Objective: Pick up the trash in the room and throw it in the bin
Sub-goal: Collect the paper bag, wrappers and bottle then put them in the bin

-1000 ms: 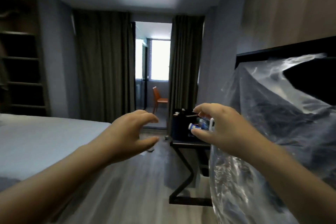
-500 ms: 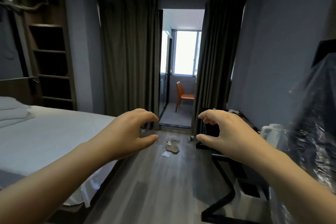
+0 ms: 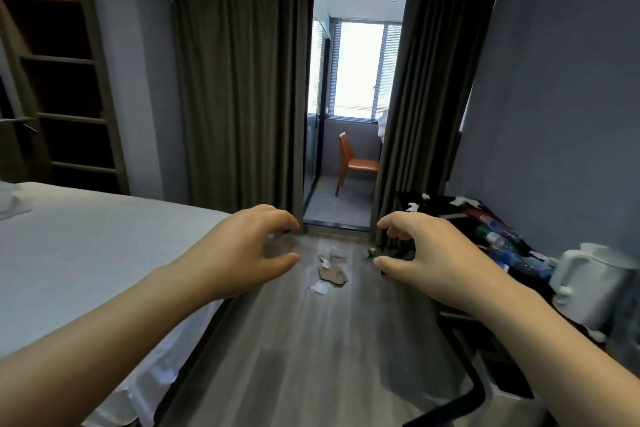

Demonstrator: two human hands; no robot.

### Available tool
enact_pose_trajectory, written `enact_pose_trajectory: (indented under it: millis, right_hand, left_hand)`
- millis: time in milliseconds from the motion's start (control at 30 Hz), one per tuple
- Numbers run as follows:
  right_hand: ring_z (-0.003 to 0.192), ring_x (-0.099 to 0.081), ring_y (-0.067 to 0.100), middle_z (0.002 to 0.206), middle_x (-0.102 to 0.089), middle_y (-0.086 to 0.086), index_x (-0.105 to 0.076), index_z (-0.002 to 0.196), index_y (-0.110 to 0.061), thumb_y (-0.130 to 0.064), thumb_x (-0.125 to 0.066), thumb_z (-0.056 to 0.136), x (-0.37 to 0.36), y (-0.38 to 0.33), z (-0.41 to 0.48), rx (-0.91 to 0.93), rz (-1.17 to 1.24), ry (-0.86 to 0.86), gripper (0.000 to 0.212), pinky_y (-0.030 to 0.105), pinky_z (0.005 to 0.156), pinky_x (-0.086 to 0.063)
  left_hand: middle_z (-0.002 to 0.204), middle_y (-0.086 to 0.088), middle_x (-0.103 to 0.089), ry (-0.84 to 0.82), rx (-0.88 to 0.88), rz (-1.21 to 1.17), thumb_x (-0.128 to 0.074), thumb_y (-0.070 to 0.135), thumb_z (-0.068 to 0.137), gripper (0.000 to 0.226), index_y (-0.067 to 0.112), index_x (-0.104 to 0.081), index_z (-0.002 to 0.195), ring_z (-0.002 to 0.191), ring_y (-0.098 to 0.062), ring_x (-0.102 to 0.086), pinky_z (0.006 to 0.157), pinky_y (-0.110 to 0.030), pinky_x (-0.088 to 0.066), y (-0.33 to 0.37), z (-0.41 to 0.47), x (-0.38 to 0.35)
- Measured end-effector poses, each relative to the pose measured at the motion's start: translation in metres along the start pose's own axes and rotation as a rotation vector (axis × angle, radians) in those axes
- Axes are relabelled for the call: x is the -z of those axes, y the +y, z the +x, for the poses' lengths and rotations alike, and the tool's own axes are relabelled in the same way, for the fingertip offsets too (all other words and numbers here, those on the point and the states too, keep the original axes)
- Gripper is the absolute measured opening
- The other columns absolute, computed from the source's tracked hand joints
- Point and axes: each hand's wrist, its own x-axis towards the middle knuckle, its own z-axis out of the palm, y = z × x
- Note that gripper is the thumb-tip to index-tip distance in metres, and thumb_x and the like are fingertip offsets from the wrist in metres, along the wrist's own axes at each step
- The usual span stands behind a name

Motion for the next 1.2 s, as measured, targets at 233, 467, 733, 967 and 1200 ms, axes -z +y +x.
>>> enact_pose_trajectory:
  millis: [233, 467, 733, 967, 1200]
  right_hand:
    - [0.117, -0.05, 0.007, 0.126, -0.055, -0.01, -0.049, 0.133, -0.028, -0.044, -0.064, 0.084, -0.036, 0.059, 0.135, 0.013, 0.068, -0.005, 0.054, 0.025, 0.095, -0.044]
    - [0.112, -0.052, 0.008, 0.123, -0.055, -0.01, -0.05, 0.131, -0.028, -0.043, -0.063, 0.083, -0.081, 0.104, 0.246, 0.029, 0.065, -0.058, 0.052, 0.026, 0.091, -0.046]
    - [0.111, -0.052, 0.008, 0.123, -0.056, -0.01, -0.05, 0.131, -0.029, -0.044, -0.063, 0.084, -0.148, 0.139, 0.379, -0.005, 0.056, -0.087, 0.051, 0.025, 0.09, -0.046]
    - [0.113, -0.053, 0.007, 0.123, -0.057, -0.01, -0.052, 0.129, -0.029, -0.049, -0.065, 0.081, -0.202, 0.158, 0.508, -0.084, 0.078, -0.134, 0.054, 0.025, 0.092, -0.047]
    - [0.115, -0.052, 0.008, 0.123, -0.056, -0.01, -0.05, 0.131, -0.028, -0.045, -0.067, 0.082, -0.252, 0.205, 0.61, -0.168, 0.115, -0.235, 0.056, 0.029, 0.096, -0.046]
  left_hand:
    - [0.118, 0.014, -0.056, -0.034, 0.062, 0.052, -0.064, 0.039, 0.086, 0.039, 0.03, -0.056, 0.123, 0.101, -0.001, -0.052, 0.072, -0.003, -0.037, -0.061, 0.123, -0.03]
    - [0.121, 0.014, -0.056, -0.059, 0.119, 0.045, -0.064, 0.039, 0.086, 0.039, 0.03, -0.056, 0.123, 0.098, 0.001, -0.049, 0.073, -0.005, -0.037, -0.133, 0.211, -0.075]
    - [0.118, 0.011, -0.058, -0.085, 0.114, -0.011, -0.064, 0.038, 0.085, 0.04, 0.028, -0.057, 0.123, 0.101, -0.003, -0.054, 0.08, -0.013, -0.044, -0.237, 0.32, -0.133]
    - [0.118, 0.011, -0.058, -0.109, 0.111, -0.092, -0.066, 0.039, 0.084, 0.041, 0.027, -0.058, 0.122, 0.099, -0.003, -0.054, 0.084, -0.02, -0.049, -0.34, 0.428, -0.165]
    - [0.12, 0.01, -0.058, -0.205, 0.116, -0.127, -0.066, 0.044, 0.083, 0.042, 0.03, -0.057, 0.121, 0.104, -0.006, -0.055, 0.09, -0.029, -0.051, -0.407, 0.53, -0.221]
